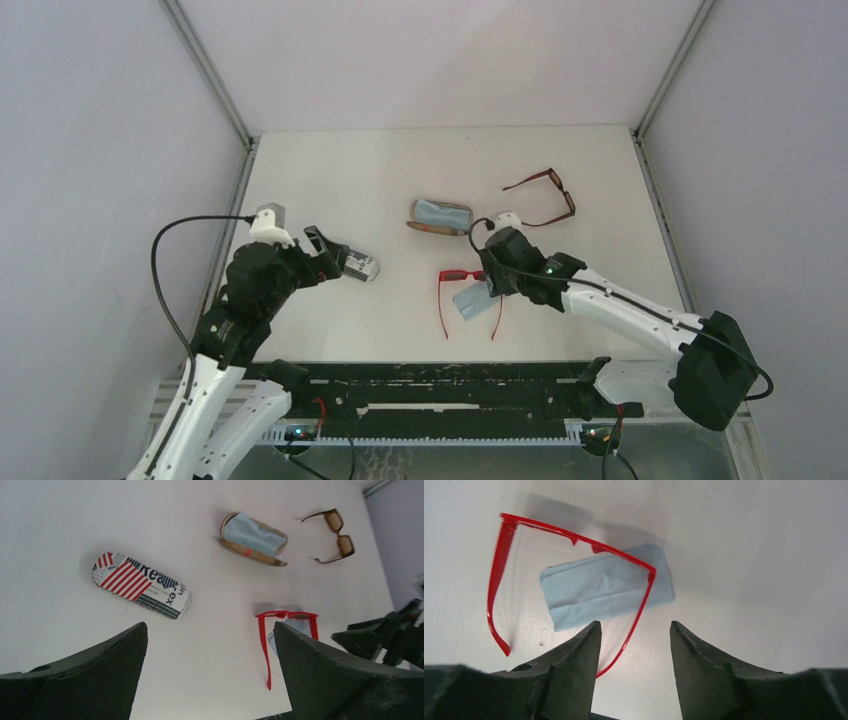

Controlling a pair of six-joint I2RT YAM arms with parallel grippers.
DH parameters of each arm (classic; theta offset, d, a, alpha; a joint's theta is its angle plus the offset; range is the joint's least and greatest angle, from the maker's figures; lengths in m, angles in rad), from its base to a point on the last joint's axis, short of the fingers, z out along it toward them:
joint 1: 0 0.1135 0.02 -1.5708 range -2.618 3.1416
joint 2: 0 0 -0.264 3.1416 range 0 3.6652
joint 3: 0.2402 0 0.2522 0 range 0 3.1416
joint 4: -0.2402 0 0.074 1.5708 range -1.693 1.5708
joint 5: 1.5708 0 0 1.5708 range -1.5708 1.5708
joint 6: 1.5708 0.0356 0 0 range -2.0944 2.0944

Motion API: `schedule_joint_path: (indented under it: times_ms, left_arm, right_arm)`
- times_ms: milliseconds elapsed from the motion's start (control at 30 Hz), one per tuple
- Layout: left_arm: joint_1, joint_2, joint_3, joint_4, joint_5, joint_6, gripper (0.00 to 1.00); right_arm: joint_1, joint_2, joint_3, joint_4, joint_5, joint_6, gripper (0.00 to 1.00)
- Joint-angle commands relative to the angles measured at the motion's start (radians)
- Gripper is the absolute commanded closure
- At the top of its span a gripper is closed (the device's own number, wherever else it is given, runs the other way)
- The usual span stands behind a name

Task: Organize the sunglasses
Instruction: Place the sunglasses at the center of the board, then pick up the sunglasses from the center of the board.

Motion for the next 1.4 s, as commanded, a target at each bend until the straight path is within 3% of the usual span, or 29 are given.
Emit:
schedule_joint_path:
  times_ms: [0, 267, 567, 1367]
  left_arm:
    - [0.005, -0.056, -0.028, 0.091, 0.049, 0.022, 0.0]
    - [0.005, -0.251, -0.087, 0.119, 0.002, 0.047, 0.0]
    - [0.006, -0.235, -0.071, 0.106, 0.013, 0.075, 0.0]
    - [0.005, -0.22, -0.111, 0.171, 0.058, 0.047, 0.0]
  right_arm:
    - [-0.029, 0.082, 0.135, 0.026, -0.177, -0.365, 0.47]
    - [-0.105, 0.304, 0.334, -0.053, -0.359, -0.648, 0.58]
    - [-0.233, 0.442, 0.41, -0.04, -0.615, -0.758, 0.63]
    - [-0.21, 0.587, 0.496, -0.071, -0.693, -0.805, 0.63]
